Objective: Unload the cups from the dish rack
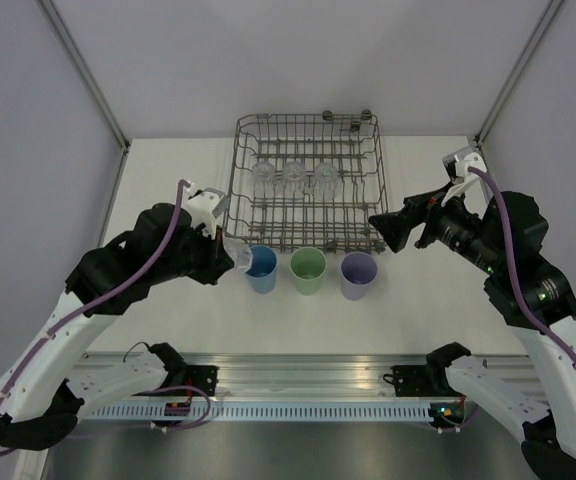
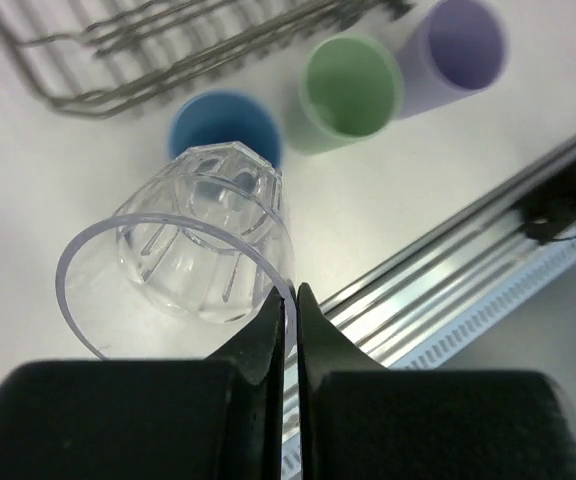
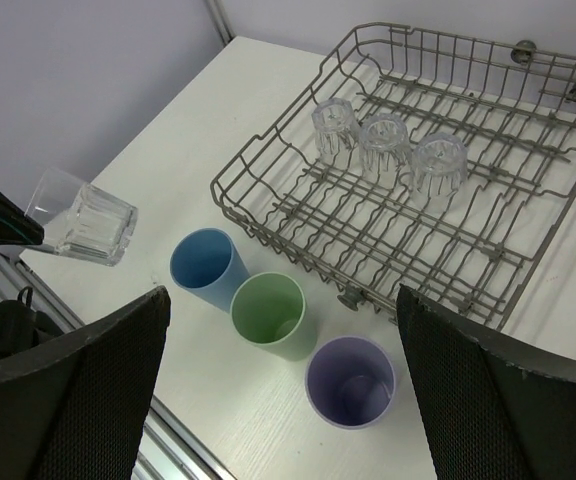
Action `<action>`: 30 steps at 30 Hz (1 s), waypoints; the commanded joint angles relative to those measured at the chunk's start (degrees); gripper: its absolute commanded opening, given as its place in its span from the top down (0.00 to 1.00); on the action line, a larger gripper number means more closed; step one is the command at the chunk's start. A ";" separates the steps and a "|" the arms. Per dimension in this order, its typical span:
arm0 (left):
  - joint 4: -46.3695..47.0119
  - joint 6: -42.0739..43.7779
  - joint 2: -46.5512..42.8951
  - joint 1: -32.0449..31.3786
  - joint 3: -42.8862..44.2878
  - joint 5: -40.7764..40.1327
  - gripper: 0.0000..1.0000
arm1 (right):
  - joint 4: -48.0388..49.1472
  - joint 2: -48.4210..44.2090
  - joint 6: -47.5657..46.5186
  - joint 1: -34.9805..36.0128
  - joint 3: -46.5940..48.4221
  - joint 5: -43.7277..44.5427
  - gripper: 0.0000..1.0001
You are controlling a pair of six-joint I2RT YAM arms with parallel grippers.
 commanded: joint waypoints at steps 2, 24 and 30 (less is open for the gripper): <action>-12.88 -0.85 -0.40 -0.15 0.70 -18.66 0.98 | -1.67 0.34 -1.72 0.17 1.26 2.03 0.02; 1.96 2.22 22.10 27.52 -11.45 -6.40 0.98 | -1.06 0.35 -1.72 0.17 0.56 -3.41 0.02; 2.84 2.66 31.59 33.42 -5.13 -5.95 0.98 | 0.26 0.08 -1.28 0.26 0.03 -4.99 0.02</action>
